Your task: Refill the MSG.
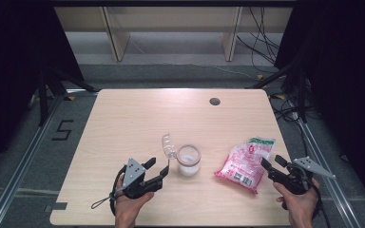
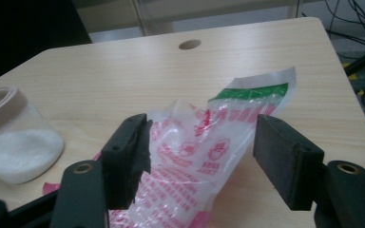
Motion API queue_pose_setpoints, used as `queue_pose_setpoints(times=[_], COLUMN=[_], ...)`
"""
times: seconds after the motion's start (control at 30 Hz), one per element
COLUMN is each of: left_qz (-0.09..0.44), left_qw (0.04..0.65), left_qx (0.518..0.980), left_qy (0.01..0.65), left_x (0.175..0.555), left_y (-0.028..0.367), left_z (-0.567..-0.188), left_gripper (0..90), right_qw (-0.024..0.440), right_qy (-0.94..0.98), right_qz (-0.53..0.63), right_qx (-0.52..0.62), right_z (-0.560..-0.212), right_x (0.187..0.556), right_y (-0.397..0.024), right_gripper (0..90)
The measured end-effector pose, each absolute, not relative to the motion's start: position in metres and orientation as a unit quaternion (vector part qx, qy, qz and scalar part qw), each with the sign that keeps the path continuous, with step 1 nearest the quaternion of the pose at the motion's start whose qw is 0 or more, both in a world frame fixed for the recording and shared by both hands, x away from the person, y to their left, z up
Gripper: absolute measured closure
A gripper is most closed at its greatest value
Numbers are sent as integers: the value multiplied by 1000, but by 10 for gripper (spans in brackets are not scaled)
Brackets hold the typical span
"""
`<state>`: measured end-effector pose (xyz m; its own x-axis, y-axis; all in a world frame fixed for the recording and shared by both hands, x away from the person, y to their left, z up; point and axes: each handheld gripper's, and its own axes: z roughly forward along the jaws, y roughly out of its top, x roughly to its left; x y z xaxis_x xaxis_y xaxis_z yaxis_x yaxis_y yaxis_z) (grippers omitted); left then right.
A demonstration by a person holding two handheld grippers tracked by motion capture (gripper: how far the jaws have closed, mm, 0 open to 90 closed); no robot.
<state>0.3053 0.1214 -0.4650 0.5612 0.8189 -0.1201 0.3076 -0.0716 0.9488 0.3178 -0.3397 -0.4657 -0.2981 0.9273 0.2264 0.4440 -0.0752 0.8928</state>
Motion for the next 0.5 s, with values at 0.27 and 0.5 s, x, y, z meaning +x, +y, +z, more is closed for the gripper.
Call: queue_pose_setpoints(times=[0.27, 0.5], left_qz=[245, 249], left_qw=[538, 531], left_qx=[691, 700], left_qy=[417, 408], left_x=[315, 322], left_y=[134, 134], left_z=[-456, -449], left_gripper=[436, 512], right_qw=[242, 231], right_qy=[668, 676], right_qz=[489, 489], right_qx=[506, 500], right_z=[-464, -465], right_x=[304, 295], right_y=[-320, -308], right_gripper=[301, 200])
